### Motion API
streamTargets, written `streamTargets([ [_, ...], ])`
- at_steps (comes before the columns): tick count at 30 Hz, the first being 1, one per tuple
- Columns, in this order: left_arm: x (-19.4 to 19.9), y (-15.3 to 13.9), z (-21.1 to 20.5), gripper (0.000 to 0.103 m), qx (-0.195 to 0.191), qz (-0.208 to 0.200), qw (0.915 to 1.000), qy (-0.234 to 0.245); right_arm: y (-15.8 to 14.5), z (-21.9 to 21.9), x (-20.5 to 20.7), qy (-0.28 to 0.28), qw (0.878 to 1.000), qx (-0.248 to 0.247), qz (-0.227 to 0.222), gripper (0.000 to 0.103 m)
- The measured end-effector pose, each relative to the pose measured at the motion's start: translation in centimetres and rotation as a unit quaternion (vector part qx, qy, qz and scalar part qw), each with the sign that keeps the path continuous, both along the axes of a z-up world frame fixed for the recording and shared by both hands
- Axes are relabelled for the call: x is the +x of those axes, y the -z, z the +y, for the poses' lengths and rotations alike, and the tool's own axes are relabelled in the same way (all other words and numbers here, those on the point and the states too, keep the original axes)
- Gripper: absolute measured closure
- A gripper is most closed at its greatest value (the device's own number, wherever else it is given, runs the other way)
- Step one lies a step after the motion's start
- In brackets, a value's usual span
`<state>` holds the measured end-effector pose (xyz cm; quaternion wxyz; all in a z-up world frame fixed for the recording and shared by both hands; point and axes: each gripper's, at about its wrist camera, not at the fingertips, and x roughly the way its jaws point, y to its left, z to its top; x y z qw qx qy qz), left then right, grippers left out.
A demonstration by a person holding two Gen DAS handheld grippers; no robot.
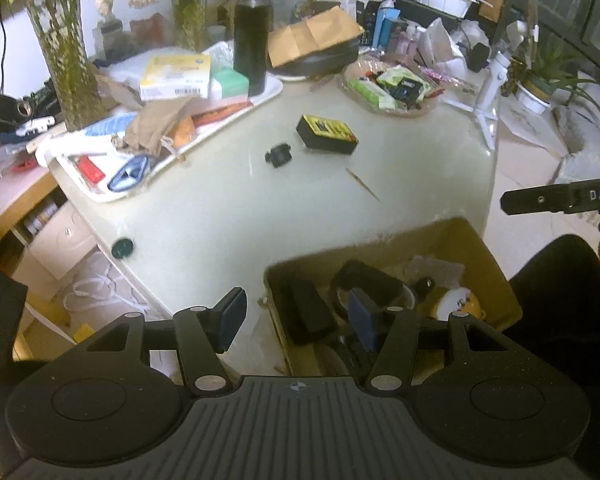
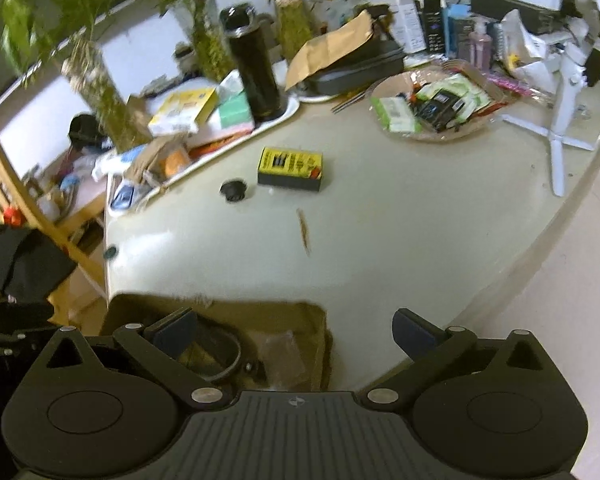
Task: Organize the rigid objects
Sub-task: 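Open both tools to drop the cylinder and plate into the box, withdraw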
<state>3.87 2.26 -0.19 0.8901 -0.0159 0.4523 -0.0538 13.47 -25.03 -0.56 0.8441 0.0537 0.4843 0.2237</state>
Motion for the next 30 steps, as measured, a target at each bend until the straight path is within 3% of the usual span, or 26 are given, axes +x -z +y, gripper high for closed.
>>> streamTargets([
  [3,0.5,-0.6,0.2,0.044,0.003,-0.01,0.9999,-0.002,-0.6,-0.3,0.5,0.005,1.0,-0.001,-0.01,0.0],
  [5,0.7,-0.8,0.3,0.035,0.006,-0.014,0.9999,-0.003,-0.6,-0.3,0.7,0.004,1.0,-0.003,-0.013,0.0],
  [22,1.4,0.2,0.5,0.034,0.002,-0.015,0.9999,-0.003,1.6,1.8,0.5,-0.018,1.0,-0.013,0.004,0.0],
  [30,2.4,0.1,0.6,0.034,0.003,-0.028,0.9996,-0.002,1.3,2.4,1.8,-0.015,1.0,-0.02,-0.011,0.0],
])
